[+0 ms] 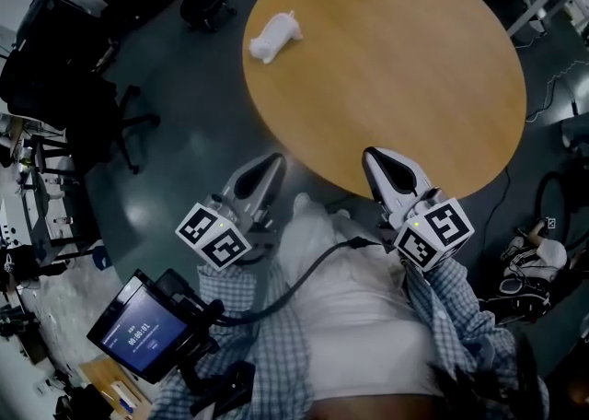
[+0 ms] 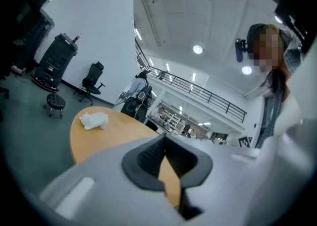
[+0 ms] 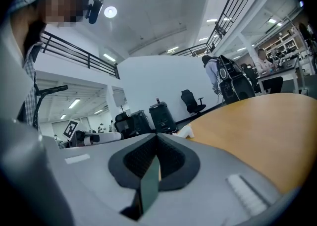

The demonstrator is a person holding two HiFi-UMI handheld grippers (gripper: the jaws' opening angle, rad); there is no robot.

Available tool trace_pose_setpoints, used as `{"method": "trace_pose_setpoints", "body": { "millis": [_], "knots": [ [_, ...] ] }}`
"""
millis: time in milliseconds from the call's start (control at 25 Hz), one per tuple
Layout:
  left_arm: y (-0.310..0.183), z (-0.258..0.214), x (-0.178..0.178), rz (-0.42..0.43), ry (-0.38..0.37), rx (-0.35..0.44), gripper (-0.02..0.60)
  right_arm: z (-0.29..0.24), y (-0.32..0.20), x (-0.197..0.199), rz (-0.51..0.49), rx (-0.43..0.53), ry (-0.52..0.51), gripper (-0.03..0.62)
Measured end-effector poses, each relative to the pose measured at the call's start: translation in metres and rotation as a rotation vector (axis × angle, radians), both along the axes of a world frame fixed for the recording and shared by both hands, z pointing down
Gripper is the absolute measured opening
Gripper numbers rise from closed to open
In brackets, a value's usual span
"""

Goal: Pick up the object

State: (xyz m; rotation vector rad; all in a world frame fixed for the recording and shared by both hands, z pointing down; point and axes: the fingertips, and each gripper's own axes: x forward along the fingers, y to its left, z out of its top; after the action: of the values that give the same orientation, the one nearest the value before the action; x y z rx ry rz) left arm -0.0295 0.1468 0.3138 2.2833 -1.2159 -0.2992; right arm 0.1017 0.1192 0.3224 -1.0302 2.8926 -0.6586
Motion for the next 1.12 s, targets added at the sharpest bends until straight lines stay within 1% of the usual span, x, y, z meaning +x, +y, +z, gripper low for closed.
{"method": "trace_pose_setpoints", "body": {
  "millis": [200, 280, 440, 600, 680, 840, 920, 1040, 1120],
  "knots": [
    [-0.011, -0.001, 0.000, 0.000, 0.005, 0.014, 0.003, -0.001, -0.008, 0.005, 0.008, 0.008, 0.010, 0.005],
    [-0.023, 0.001, -0.007, 0.005, 0.007, 0.013, 0.003, 0.003, -0.020, -0.001, 0.016, -0.002, 0.016, 0.005],
    [-0.058, 0.009, -0.029, 0.004, 0.006, -0.002, 0.003, 0.009, -0.048, -0.020, 0.023, -0.010, 0.029, 0.005],
    [-0.070, 0.010, -0.028, 0.019, -0.005, -0.022, 0.003, 0.009, -0.056, -0.019, 0.036, -0.021, 0.034, 0.005],
    [-0.097, 0.015, -0.038, 0.027, -0.009, -0.041, 0.003, 0.015, -0.081, -0.029, 0.040, -0.043, 0.039, 0.005],
    [-0.157, 0.033, -0.069, 0.036, -0.034, -0.107, 0.003, 0.031, -0.133, -0.057, 0.044, -0.106, 0.050, 0.005],
    [-0.175, 0.042, -0.080, 0.043, -0.036, -0.141, 0.003, 0.039, -0.144, -0.064, 0.052, -0.130, 0.055, 0.005],
    [-0.201, 0.054, -0.102, 0.052, 0.001, -0.185, 0.003, 0.047, -0.157, -0.075, 0.079, -0.158, 0.070, 0.005],
    [-0.222, 0.062, -0.121, 0.082, -0.018, -0.209, 0.003, 0.050, -0.170, -0.086, 0.106, -0.178, 0.080, 0.005]
  ]
}}
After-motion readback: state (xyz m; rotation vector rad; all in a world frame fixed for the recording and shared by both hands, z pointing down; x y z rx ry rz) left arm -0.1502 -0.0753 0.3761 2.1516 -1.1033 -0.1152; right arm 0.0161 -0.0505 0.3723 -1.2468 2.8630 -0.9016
